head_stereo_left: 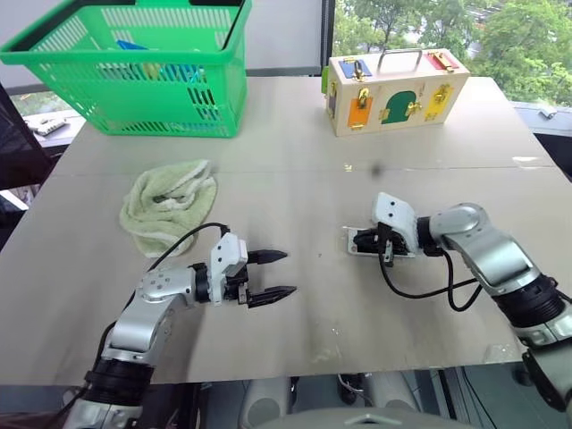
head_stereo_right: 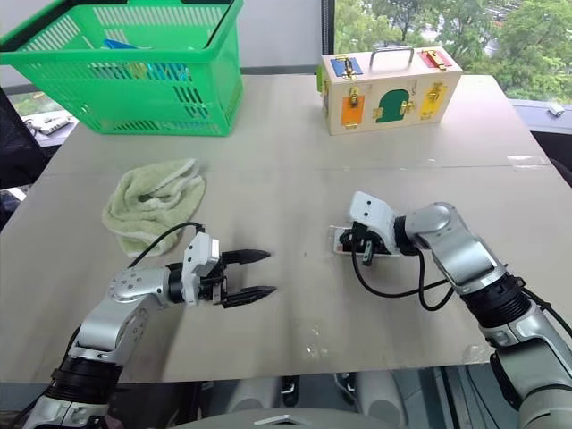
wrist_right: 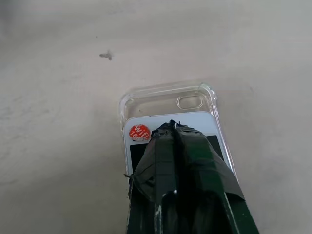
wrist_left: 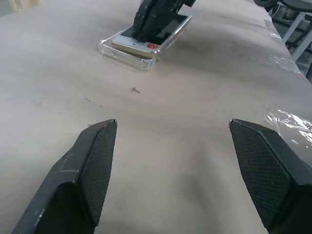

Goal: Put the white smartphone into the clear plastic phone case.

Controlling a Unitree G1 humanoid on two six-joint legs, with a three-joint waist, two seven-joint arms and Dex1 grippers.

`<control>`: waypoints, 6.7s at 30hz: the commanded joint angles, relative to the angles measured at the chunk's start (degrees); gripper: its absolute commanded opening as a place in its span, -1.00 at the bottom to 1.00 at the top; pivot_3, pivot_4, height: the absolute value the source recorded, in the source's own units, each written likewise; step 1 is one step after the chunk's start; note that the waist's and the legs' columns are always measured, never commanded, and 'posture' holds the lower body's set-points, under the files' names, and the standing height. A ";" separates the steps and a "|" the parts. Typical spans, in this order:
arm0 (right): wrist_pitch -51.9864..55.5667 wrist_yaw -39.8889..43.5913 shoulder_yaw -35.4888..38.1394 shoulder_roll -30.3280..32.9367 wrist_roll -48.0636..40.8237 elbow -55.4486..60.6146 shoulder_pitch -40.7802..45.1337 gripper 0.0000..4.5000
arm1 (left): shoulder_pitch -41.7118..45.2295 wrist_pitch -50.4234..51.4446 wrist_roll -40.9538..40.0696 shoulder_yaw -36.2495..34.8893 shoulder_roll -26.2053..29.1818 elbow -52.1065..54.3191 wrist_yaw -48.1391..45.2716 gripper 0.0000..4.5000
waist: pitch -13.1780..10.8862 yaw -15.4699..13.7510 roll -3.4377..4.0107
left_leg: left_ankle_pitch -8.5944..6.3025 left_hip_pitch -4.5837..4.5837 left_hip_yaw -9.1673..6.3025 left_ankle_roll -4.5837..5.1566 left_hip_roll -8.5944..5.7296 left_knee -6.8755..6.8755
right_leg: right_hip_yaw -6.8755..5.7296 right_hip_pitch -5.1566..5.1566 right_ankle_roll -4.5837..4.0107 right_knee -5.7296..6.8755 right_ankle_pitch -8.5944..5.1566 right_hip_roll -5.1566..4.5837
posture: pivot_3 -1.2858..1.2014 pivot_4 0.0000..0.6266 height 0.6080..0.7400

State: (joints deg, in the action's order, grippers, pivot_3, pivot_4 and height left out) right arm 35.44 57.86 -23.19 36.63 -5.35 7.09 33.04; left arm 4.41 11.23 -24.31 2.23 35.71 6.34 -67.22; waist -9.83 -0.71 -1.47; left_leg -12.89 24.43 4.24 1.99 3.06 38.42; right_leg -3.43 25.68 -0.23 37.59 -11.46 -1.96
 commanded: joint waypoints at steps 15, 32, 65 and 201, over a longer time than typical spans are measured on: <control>-17.12 -1.56 -8.21 -0.33 13.01 -6.35 -7.29 -0.98 | 3.59 7.19 -1.77 0.18 0.08 8.17 4.13 0.68 | 0.68 -0.04 -0.26 | -0.16 -0.60 0.07 -0.27 0.05 -0.05 | -0.03 -0.38 -0.01 0.03 -0.01 -0.31 | 0.03 -0.52 1.00; 1.97 -2.32 15.33 -5.01 -11.41 12.19 -10.15 -0.98 | 4.16 10.70 -2.83 -0.29 0.53 10.71 5.15 0.68 | 0.61 -0.07 0.07 | -0.02 -0.08 0.08 -0.03 0.07 -0.22 | 0.00 0.03 -0.06 -0.10 -0.04 -0.05 | 0.03 -0.52 1.00; 5.46 -6.03 8.02 -1.77 -10.81 9.31 -9.41 -0.98 | 0.95 5.67 -1.98 0.01 0.75 8.39 4.47 0.68 | 0.54 -0.07 0.14 | -0.02 0.19 -0.14 -0.03 0.07 -0.19 | -0.29 0.06 -0.05 -0.39 -0.04 -0.10 | 0.03 -0.52 1.00; 23.58 -13.67 3.96 4.20 -11.75 8.34 -8.35 -1.00 | 23.48 25.21 8.60 15.91 -12.25 -4.72 12.58 -0.97 | 0.60 0.04 -0.22 | -0.01 -0.22 -0.09 0.00 -0.08 -0.12 | 0.15 -0.13 -0.16 0.07 -0.11 0.07 | 0.03 -0.52 1.00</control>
State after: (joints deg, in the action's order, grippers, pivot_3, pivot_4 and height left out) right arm 57.84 42.91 -15.28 39.84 -18.35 18.74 26.08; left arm 28.25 36.65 -15.93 18.12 23.52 0.36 -55.05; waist -9.22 -0.67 -1.68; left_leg -12.90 24.19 4.14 1.98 2.98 38.30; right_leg -3.28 25.52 -0.39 37.66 -11.57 -1.89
